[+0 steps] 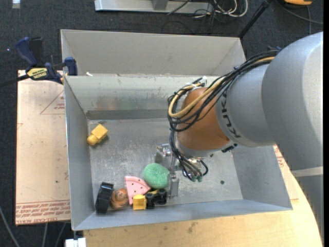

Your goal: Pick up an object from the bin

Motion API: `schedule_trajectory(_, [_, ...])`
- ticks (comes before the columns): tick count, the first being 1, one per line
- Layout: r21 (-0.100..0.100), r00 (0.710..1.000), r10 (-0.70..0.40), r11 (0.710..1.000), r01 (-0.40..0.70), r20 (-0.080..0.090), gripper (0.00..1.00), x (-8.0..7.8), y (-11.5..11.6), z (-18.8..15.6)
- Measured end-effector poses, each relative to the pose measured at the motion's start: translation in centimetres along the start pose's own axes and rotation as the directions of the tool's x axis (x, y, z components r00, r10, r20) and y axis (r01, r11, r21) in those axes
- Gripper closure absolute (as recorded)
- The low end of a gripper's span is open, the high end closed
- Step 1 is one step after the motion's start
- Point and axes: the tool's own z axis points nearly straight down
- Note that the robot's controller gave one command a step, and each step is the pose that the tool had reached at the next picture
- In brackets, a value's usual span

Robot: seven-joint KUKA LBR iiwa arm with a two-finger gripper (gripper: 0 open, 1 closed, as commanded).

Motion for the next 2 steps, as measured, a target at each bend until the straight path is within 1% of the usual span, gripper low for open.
schedule_trajectory(1, [0.001,0.950,-0.314,0.950,0.314,0.003,1.00,-2.15,4.90,-0.58])
schedule_trajectory(2, [0.001,0.949,-0.314,0.949,0.314,0.003,1.00,-2.15,4.90,-0.58])
